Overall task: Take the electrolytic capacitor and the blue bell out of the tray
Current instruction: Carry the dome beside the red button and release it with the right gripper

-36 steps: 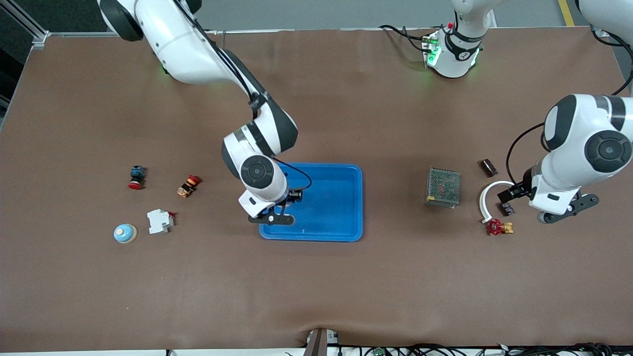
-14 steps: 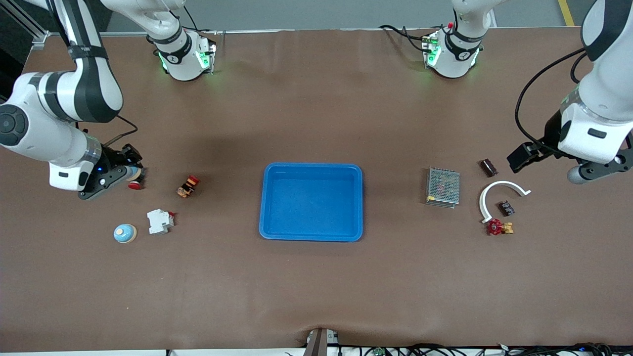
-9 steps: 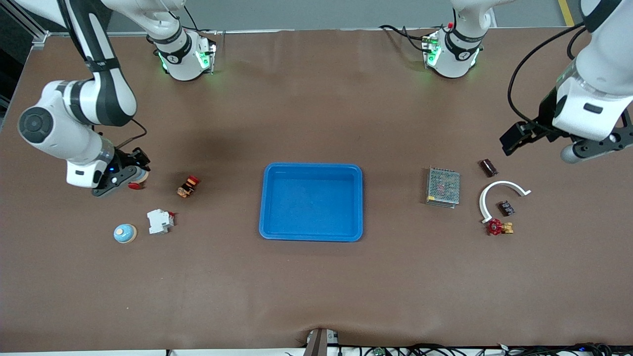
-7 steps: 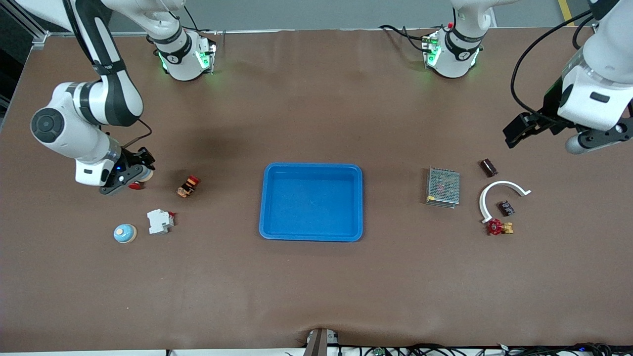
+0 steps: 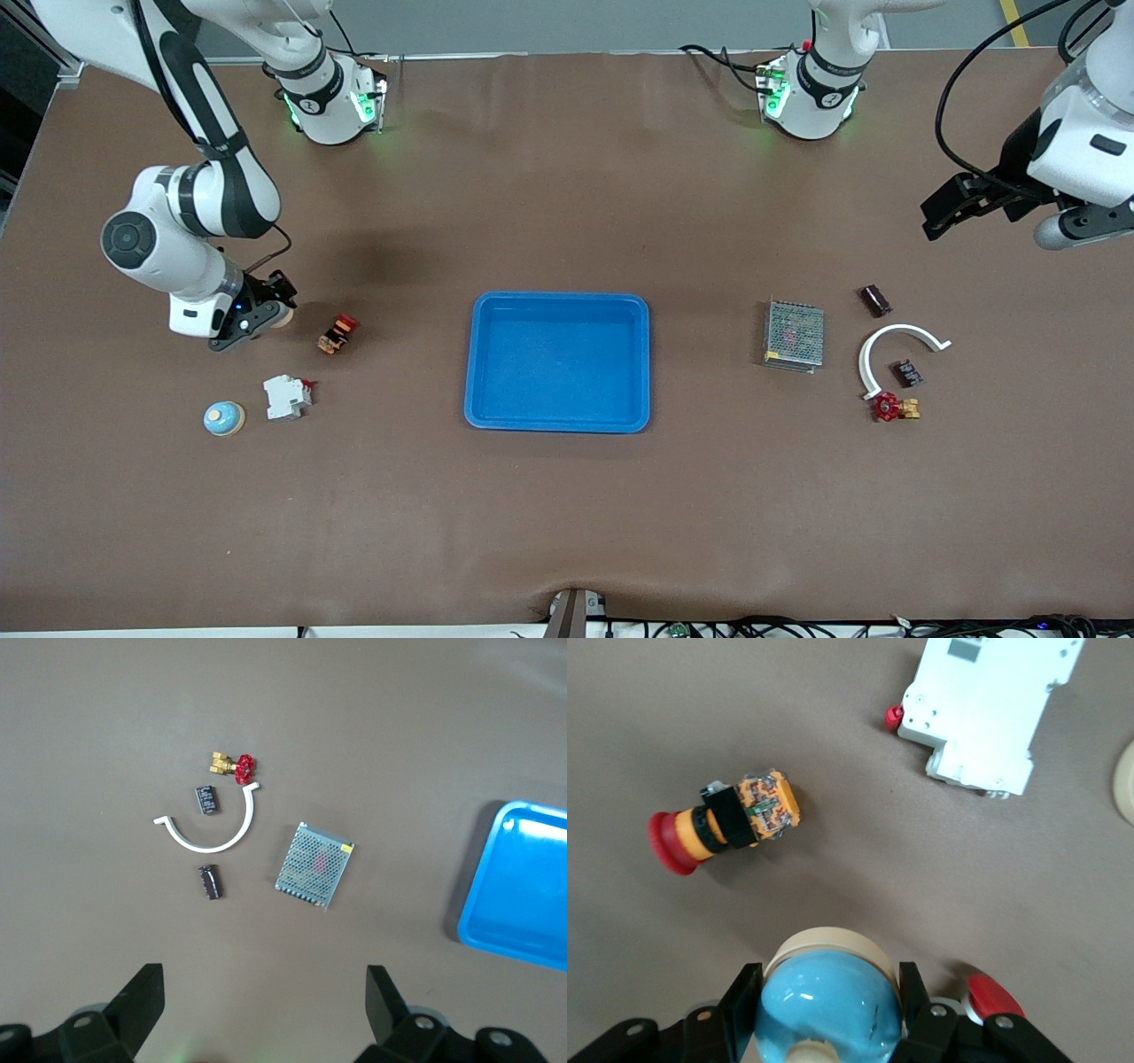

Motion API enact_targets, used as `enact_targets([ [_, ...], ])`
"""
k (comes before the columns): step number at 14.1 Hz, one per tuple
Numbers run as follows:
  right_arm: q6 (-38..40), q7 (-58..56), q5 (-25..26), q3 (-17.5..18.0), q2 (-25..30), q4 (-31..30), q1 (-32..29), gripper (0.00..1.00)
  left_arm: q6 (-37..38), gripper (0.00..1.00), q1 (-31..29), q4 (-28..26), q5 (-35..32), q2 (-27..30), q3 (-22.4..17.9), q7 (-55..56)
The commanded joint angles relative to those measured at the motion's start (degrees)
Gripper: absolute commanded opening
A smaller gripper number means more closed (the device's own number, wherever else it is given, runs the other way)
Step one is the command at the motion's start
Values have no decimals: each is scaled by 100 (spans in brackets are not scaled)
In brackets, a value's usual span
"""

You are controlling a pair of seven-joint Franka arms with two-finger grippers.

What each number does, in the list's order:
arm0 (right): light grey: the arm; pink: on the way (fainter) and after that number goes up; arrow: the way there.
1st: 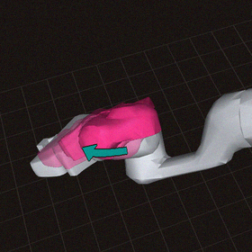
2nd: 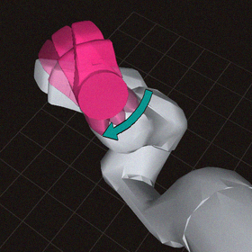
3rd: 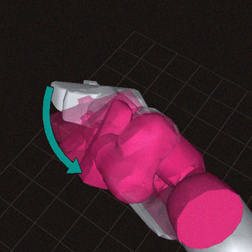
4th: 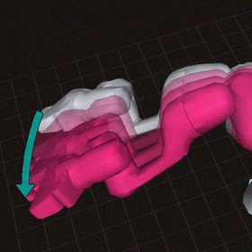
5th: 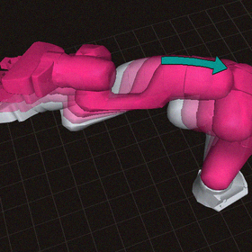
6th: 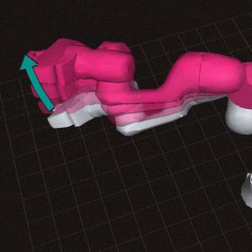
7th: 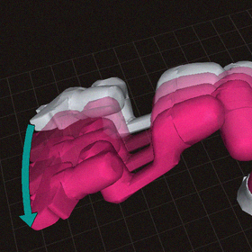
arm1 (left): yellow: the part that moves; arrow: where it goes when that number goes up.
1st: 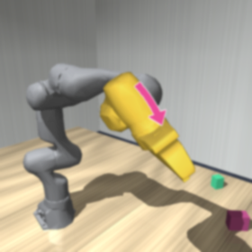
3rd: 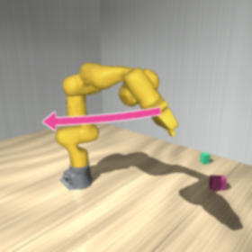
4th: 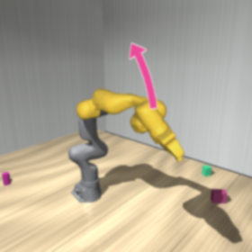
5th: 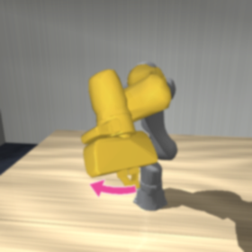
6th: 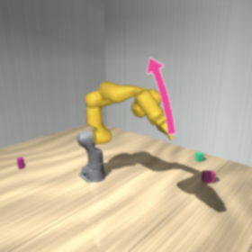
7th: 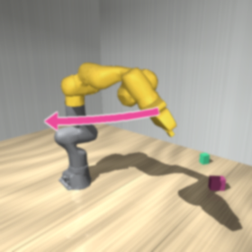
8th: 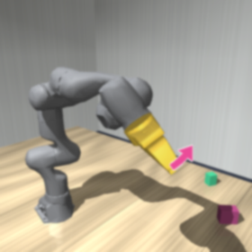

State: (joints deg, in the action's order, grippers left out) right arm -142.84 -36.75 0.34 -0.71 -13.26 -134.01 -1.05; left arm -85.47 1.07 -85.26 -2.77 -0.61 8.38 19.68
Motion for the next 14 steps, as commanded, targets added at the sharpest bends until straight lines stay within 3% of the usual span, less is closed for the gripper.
enact_targets([
  [1,-533,-52,54,62,-176,-248,-45,40,-23,100,244,-438,119,394,-389,-394],
  [11,-991,-43,54,71,-581,-258,-18,40,-137,100,201,-843,110,738,-487,-870],
  [13,-1000,-43,54,71,-599,-249,-18,42,-154,100,201,-835,119,720,-487,-870],
  [14,-992,-34,54,80,-599,-240,-10,47,-154,100,201,-826,110,711,-487,-879],
])
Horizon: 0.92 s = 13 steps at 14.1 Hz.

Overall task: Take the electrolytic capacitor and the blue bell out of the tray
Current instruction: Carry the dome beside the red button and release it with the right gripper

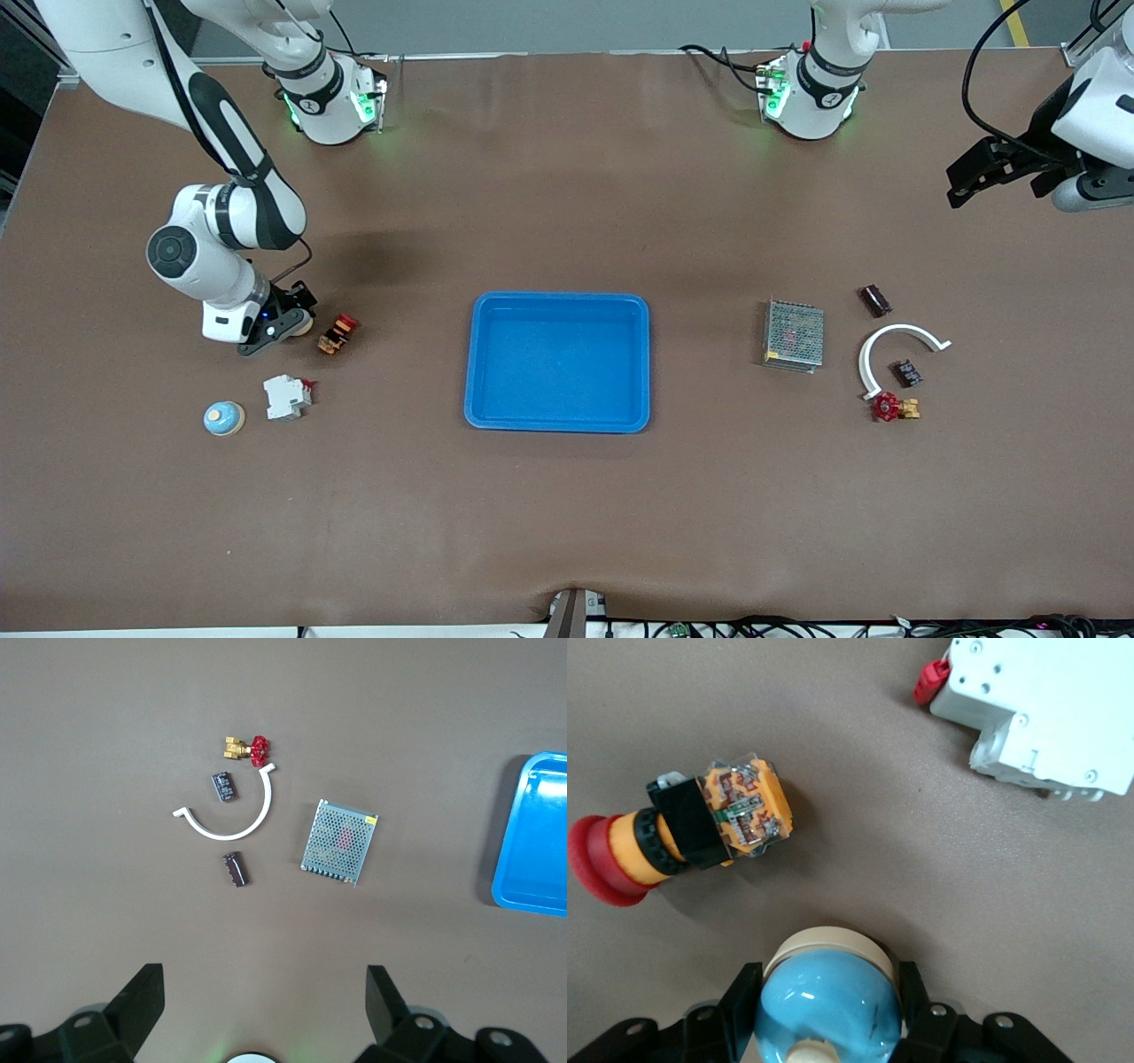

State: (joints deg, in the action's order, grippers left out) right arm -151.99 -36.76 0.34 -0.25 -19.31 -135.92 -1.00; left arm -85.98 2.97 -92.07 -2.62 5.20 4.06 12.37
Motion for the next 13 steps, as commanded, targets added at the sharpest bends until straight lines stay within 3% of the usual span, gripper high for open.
enact_targets([
  [1,-76,-33,54,34,6,-40,-6,63,-112,100,1,-145,113,121,-46,-156],
  [2,-76,-33,54,34,15,-31,-6,97,-112,100,10,-145,113,112,-46,-156],
  [9,73,-16,54,43,199,109,-6,100,-103,100,19,-128,104,42,-46,-173],
  [11,772,-7,54,43,366,476,3,100,-112,100,28,-119,104,7,-46,-164],
  [13,2157,72,54,43,437,1361,12,100,-103,100,28,-127,104,16,-37,-156],
])
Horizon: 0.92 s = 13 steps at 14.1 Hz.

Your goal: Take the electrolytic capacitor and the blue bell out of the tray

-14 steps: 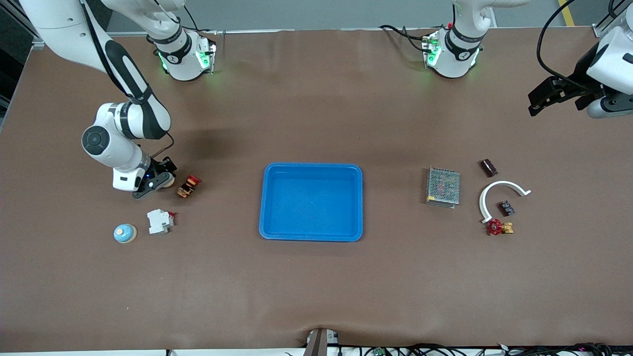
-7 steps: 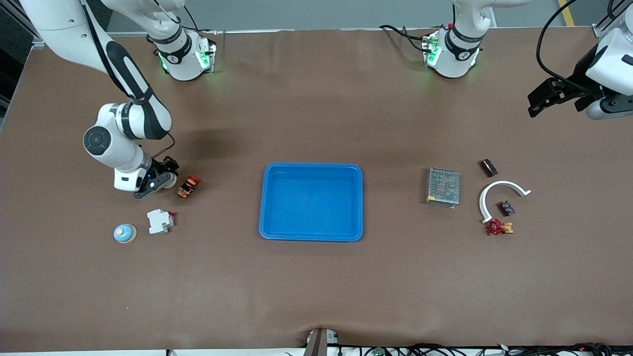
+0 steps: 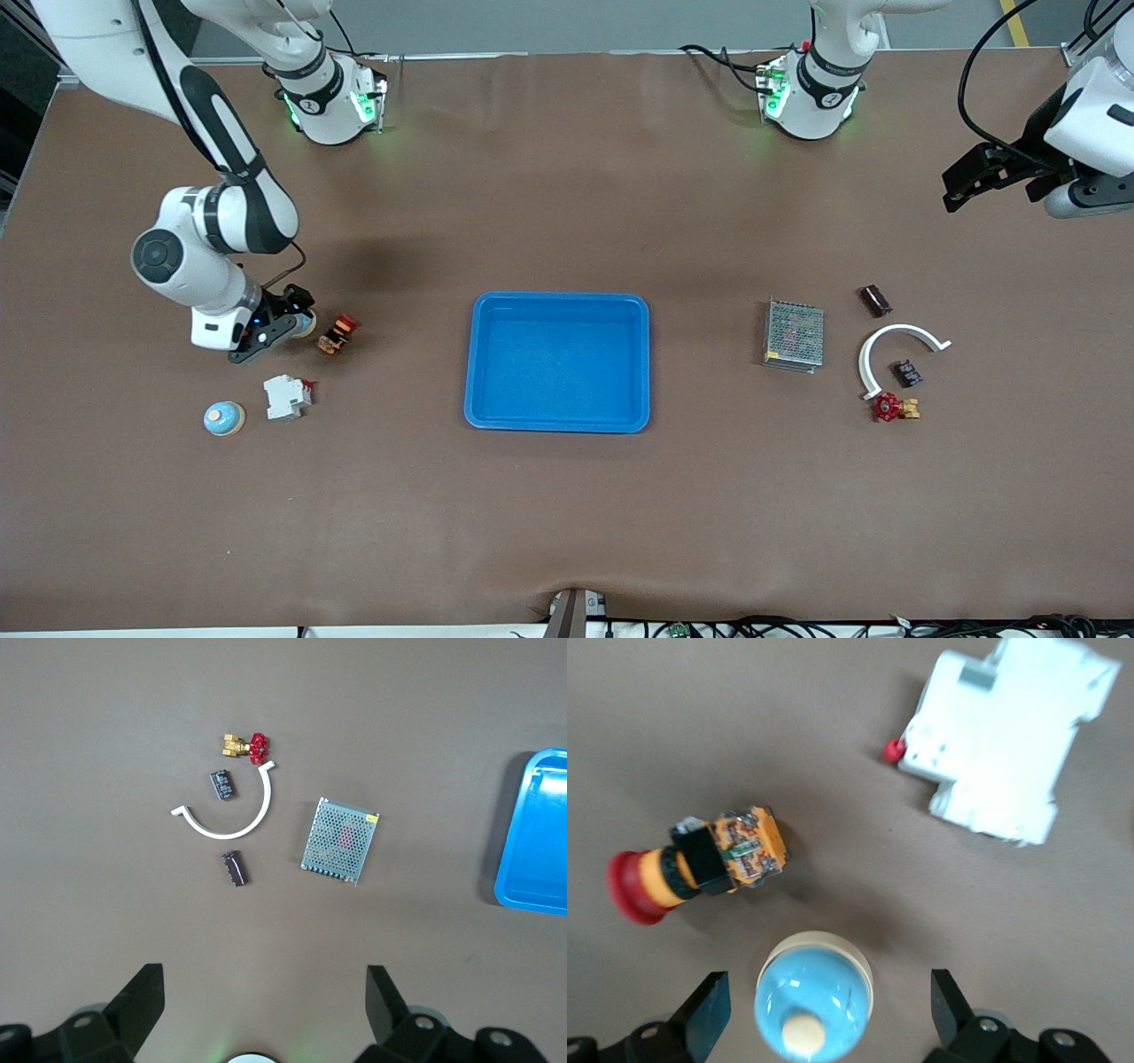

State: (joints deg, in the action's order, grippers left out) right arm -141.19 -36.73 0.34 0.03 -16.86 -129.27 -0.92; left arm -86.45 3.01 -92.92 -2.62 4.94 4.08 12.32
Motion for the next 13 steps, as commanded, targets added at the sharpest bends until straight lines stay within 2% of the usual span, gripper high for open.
enact_targets([
  [1,1833,105,62,6,157,1276,4,100,-48,100,24,-34,104,51,-39,-125],
  [3,3022,262,98,-3,139,2314,22,100,-30,100,24,-34,104,68,-21,-54],
  [5,3806,674,351,6,130,3124,92,100,-30,100,16,-34,104,68,-21,-45],
  [9,5387,1711,423,6,86,4574,294,100,-30,100,7,1,104,60,-21,-54],
  [11,5820,2089,362,-3,95,4945,312,100,-30,100,-2,19,104,60,-21,-63],
  [13,5927,2564,309,6,331,4991,277,100,-39,100,7,19,104,51,-30,-63],
])
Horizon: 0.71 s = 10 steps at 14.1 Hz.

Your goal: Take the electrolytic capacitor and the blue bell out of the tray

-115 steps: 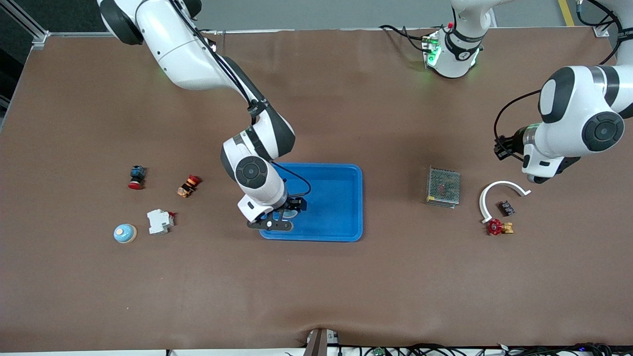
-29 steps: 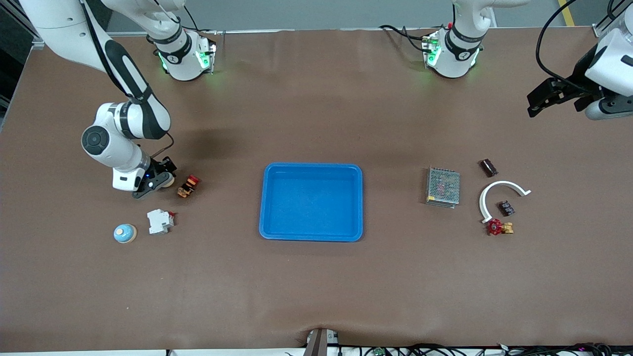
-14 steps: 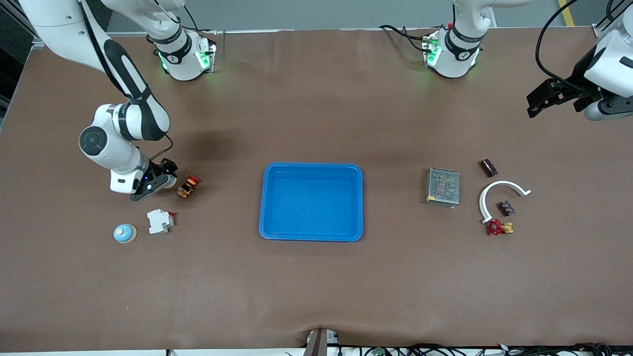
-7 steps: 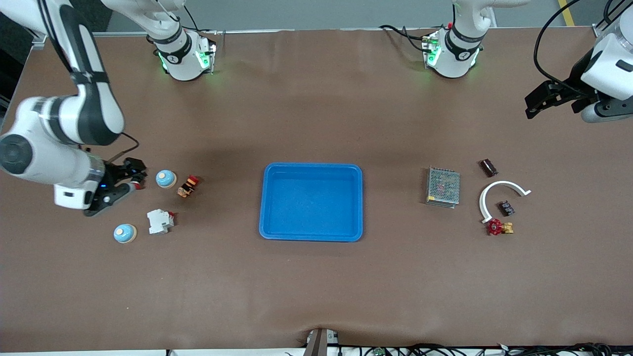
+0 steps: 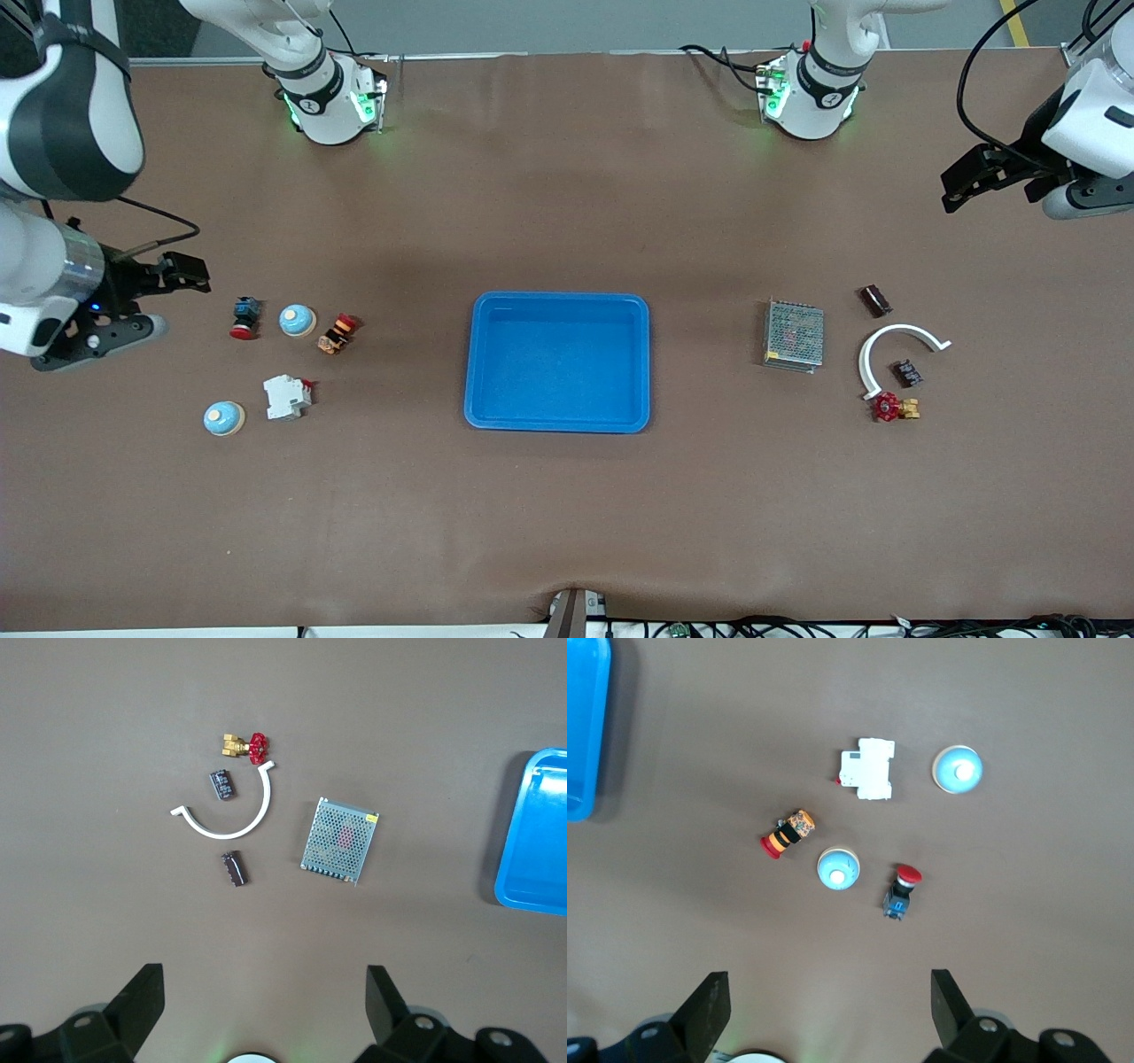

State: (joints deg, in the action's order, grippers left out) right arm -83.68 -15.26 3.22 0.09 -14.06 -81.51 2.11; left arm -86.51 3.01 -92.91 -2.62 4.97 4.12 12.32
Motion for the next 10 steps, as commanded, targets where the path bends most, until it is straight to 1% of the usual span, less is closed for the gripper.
enact_targets([
  [1,159,757,21,-9,279,154,-9,100,-33,100,-2,18,104,48,-34,-63],
  [3,133,1304,21,0,552,109,-9,100,-33,100,-2,18,104,39,-34,-63],
  [6,45,1402,-40,-27,852,57,-123,100,-24,100,-2,18,104,48,-34,-98],
  [7,-121,1402,-76,-27,1027,-196,-202,100,-24,100,-2,10,104,48,-34,-89],
  [8,-514,1394,-76,-27,1333,-703,-246,100,-24,100,-2,18,104,57,-34,-81],
  [10,-1507,1394,-76,-35,2106,-1968,-264,100,-24,100,-2,18,104,57,-34,-125],
])
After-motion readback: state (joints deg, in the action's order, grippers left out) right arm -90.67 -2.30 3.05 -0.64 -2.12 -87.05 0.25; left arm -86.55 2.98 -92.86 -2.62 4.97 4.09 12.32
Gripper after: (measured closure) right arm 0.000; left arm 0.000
